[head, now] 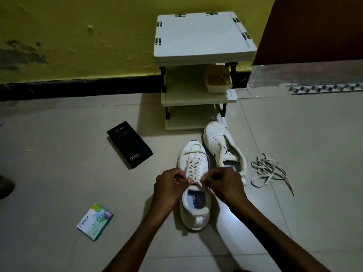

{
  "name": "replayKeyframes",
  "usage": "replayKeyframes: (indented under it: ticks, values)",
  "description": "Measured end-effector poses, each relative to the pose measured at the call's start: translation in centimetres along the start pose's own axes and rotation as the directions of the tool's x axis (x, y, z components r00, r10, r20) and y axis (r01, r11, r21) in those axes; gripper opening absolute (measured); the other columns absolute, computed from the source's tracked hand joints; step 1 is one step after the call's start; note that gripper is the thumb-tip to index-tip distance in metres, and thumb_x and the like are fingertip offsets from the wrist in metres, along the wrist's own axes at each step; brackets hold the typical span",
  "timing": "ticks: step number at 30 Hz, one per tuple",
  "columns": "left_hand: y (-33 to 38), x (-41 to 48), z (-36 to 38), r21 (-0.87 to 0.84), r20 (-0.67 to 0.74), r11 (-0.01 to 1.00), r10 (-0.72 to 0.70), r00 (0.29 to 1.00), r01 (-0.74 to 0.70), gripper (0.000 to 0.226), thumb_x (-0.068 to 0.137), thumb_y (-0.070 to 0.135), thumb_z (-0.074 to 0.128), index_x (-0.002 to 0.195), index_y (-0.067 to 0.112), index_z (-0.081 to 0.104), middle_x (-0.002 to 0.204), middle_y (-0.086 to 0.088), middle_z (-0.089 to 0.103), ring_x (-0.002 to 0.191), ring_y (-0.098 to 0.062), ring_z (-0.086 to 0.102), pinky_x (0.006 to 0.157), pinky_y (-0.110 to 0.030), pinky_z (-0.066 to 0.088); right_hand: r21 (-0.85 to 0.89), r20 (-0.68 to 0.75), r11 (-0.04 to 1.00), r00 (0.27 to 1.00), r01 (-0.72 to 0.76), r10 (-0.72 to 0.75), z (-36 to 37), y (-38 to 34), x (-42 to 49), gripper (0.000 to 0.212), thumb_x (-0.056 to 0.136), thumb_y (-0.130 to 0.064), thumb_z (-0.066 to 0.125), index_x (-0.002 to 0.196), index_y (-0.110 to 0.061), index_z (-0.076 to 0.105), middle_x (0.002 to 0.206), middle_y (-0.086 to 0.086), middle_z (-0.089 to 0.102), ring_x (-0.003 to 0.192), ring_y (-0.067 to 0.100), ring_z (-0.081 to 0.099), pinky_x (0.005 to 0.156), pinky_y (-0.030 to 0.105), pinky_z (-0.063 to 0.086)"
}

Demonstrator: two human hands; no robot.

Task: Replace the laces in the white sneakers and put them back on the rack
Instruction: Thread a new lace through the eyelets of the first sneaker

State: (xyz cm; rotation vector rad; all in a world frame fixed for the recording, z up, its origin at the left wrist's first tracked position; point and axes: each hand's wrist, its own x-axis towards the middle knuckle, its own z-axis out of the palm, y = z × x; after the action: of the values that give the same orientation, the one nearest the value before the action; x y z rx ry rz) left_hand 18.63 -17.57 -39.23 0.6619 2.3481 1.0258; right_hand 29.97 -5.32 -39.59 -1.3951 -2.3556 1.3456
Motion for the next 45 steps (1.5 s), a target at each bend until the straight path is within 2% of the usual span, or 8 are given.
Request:
replayKeyframes:
  ticks: [8,12,15,19,22,27,38,45]
  values:
    - [1.6,0.3,-0.9,-0.165,0.042,0.986,-0.010,0.999,0.017,0.011,0.090,0.020,0.069,0.082,0.015,0.074,0.072,0.002,0.070,0.061,-0.006,0.058,0.066,-0.022,0.049,0.309,0.226,0.944,0.973,-0.113,0.043,-0.1,-2.3,-0.4,0.015,0.089,-0.017,0.066,0.075,-0.018,0.071,0.068,-0.009,0.069,0.061,-0.003,0.062,0.056,0.013,0.046]
    - [1.4,0.2,-0.8,-0.176,0.064,0.984,-0.028,0.998,0.038,0.013,0.091,0.023,0.067,0.086,0.015,0.075,0.072,0.005,0.069,0.061,-0.005,0.058,0.065,-0.019,0.048,-0.039,0.048,0.999,0.999,0.016,-0.014,0.4,-1.9,-0.4,0.031,0.080,-0.040,0.076,0.068,-0.014,0.066,0.059,-0.005,0.062,0.059,0.008,0.057,0.056,0.022,0.041]
    - [1.0,0.2,-0.3,-0.202,0.077,0.978,-0.045,0.996,0.060,0.015,0.091,0.024,0.066,0.085,0.014,0.075,0.071,0.002,0.069,0.060,-0.008,0.058,0.068,-0.024,0.049,-0.077,-0.041,0.992,0.994,0.097,-0.100,0.6,-1.6,-0.5,0.035,0.076,-0.036,0.080,0.057,-0.015,0.060,0.054,0.001,0.060,0.054,0.011,0.055,0.053,0.022,0.038]
    - [1.2,0.3,-0.2,-0.272,0.081,0.960,-0.044,0.996,0.064,0.014,0.093,0.020,0.063,0.085,0.013,0.073,0.069,0.004,0.067,0.059,-0.007,0.057,0.062,-0.019,0.046,0.020,-0.033,0.994,0.993,0.111,-0.111,0.4,-1.5,-0.4,0.035,0.086,-0.032,0.072,0.055,-0.019,0.061,0.049,-0.009,0.057,0.048,-0.002,0.051,0.049,0.014,0.034]
    - [2.2,0.7,-1.2,-0.320,0.075,0.947,-0.001,0.997,0.025,0.019,0.095,0.017,0.059,0.084,0.012,0.073,0.073,-0.004,0.069,0.062,-0.009,0.057,0.059,-0.020,0.045,0.247,0.056,0.968,0.997,0.044,-0.059,-0.7,-2.8,-0.5,0.034,0.093,-0.033,0.064,0.064,-0.015,0.068,0.046,-0.009,0.056,0.041,-0.002,0.046,0.045,0.016,0.034]
    - [6.0,1.2,-3.9,-0.491,0.071,0.871,0.086,0.994,-0.040,0.027,0.098,0.013,0.055,0.077,0.018,0.072,0.063,0.007,0.064,0.057,-0.005,0.051,0.054,-0.017,0.039,0.445,0.112,0.894,0.987,0.051,-0.112,-4.5,-7.7,-0.7,0.030,0.097,-0.030,0.057,0.075,-0.015,0.070,0.062,-0.005,0.058,0.059,0.009,0.047,0.056,0.021,0.036]
    - [15.7,0.1,-10.1,-0.519,-0.145,0.791,0.290,0.946,-0.323,0.024,0.097,0.012,0.055,0.080,0.018,0.071,0.063,0.013,0.066,0.056,0.006,0.053,0.053,-0.009,0.040,0.553,-0.136,0.739,0.917,0.385,-0.376,-10.7,-16.3,-2.4,0.028,0.099,-0.021,0.050,0.078,-0.015,0.067,0.065,-0.011,0.063,0.059,-0.007,0.053,0.058,0.017,0.037]
    - [16.0,-0.9,-10.3,-0.581,-0.191,0.747,0.260,0.946,-0.323,0.018,0.093,0.025,0.057,0.089,0.018,0.073,0.068,0.007,0.068,0.058,0.005,0.055,0.054,-0.010,0.042,0.595,-0.326,0.621,0.860,0.509,-0.392,-9.8,-16.2,-3.5,0.018,0.094,-0.019,0.056,0.087,-0.014,0.073,0.075,-0.006,0.070,0.062,-0.003,0.058,0.057,0.011,0.045]
